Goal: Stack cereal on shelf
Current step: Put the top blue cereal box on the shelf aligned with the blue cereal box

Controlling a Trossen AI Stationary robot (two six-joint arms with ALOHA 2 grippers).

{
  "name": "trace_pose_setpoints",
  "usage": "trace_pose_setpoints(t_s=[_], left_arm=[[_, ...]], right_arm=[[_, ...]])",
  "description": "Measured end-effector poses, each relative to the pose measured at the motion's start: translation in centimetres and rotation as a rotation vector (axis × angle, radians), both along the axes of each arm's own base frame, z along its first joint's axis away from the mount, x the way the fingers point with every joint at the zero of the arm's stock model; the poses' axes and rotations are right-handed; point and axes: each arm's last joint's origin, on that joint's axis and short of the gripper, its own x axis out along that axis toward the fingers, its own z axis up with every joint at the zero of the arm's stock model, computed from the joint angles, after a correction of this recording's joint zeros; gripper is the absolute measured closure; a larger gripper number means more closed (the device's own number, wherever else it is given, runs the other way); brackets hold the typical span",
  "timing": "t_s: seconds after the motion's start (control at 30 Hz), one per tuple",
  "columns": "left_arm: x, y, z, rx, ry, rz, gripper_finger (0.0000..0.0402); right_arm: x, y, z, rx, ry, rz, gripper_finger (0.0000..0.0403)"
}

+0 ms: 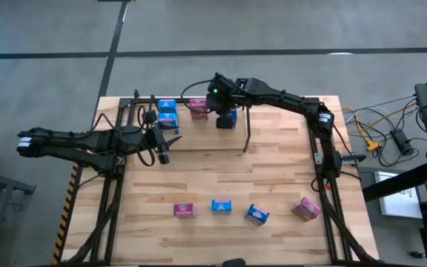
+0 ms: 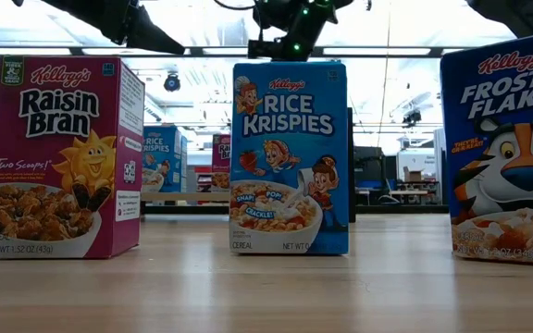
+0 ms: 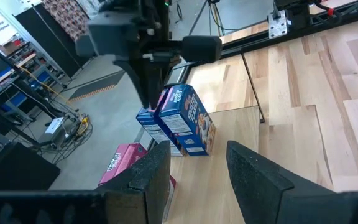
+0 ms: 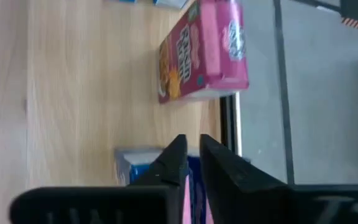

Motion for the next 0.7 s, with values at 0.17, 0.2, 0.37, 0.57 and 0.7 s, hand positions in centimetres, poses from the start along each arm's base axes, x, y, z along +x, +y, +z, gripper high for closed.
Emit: trace_pose_setpoints(t_s=[0.17, 0.2, 0.37, 0.57, 0.7], left_arm=[[0.0, 0.0, 0.0, 0.0, 0.0, 0.0, 0.0261], [0.0, 0.0, 0.0, 0.0, 0.0, 0.0, 0.0261], [0.0, 0.0, 0.0, 0.0, 0.0, 0.0, 0.0261], [0.0, 0.0, 0.0, 0.0, 0.0, 0.0, 0.0261], [0.0, 0.0, 0.0, 0.0, -0.001, 0.0, 0.0261]], right_arm=[[-0.2, 0.0, -1.1, 0.014, 0.042, -0.003, 0.0393], [-0.2, 0.0, -1.4, 0.016, 0.049, -0.003, 0.0393], [-0.2, 0.0, -2.3, 0.027, 0.078, -0.003, 0.0394], [-0.2, 0.0, -2.4, 0.028, 0.079, -0.003, 0.0394], [-0.2, 0.0, -2.4, 0.029, 0.078, -0.006, 0.0394]])
